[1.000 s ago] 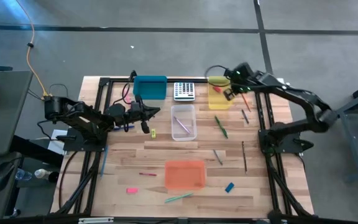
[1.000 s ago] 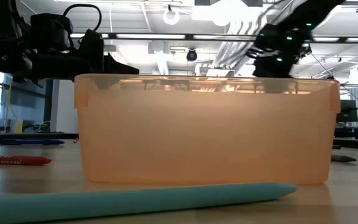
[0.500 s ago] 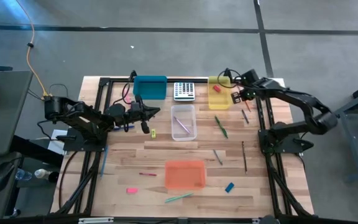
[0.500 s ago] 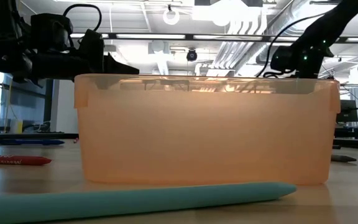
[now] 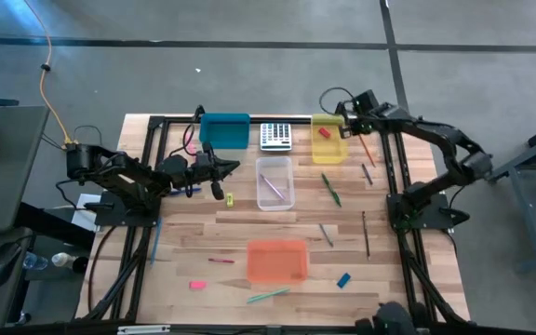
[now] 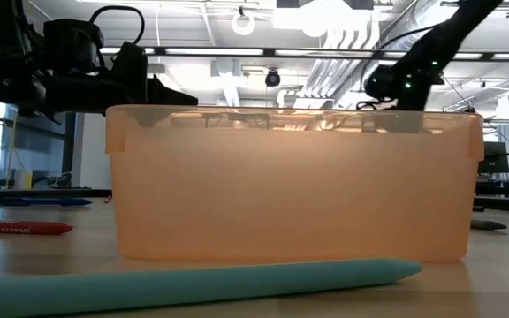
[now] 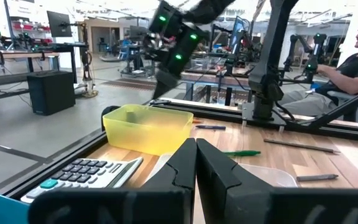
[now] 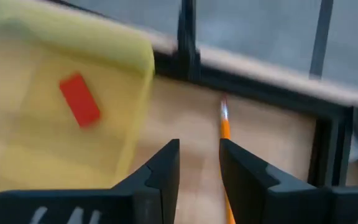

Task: Sort crayons/erasers/pens/pencils in bins
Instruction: Put the yellow pencil into the blue bin

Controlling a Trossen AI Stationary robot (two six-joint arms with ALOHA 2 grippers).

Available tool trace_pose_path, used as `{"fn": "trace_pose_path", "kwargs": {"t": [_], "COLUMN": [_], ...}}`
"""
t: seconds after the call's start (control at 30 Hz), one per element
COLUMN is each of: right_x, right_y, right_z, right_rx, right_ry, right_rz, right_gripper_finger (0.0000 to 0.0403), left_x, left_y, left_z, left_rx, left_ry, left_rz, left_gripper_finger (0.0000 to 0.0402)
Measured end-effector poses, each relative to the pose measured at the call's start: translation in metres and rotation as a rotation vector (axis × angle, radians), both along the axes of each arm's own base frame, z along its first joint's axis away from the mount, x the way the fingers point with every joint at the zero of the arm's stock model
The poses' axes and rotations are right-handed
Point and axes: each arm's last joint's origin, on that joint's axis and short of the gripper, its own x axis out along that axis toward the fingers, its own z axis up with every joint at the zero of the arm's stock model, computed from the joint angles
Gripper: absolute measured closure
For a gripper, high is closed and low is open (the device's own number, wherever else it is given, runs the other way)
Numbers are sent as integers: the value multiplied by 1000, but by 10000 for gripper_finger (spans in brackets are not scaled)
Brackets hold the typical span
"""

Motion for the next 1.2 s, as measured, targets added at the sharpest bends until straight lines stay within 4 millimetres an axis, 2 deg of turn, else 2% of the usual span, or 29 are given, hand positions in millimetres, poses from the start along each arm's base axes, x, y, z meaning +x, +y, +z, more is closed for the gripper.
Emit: {"fn": "trace_pose_path", "kwargs": {"t": [0.17, 0.3, 0.53, 0.83, 1.03, 1.2], "right_x": [-7, -8, -15, -21, -22, -22], "right_y": [-38, -54, -58, -60, -57, -57], "right_z": [1, -15, -42, -44, -58, -59], "right_rx": [127, 228, 346, 344, 314, 308], "right_ry": [46, 72, 67, 74, 43, 33], "right_rz": [-21, -1, 8, -22, -16, -15], "right_gripper_finger": [297, 297, 297, 297, 297, 297], "left_x": [0, 0, 0, 0, 0, 0], "left_y": [0, 0, 0, 0, 0, 0], "left_z": [0, 0, 0, -1, -1, -1], "left_rx": [0, 0, -2, -2, -2, -2], "left_ry": [0, 1, 4, 6, 7, 7], "left_rz": [-8, -8, -8, -8, -8, -8], "left_gripper_finger": [401, 401, 401, 401, 401, 401]}}
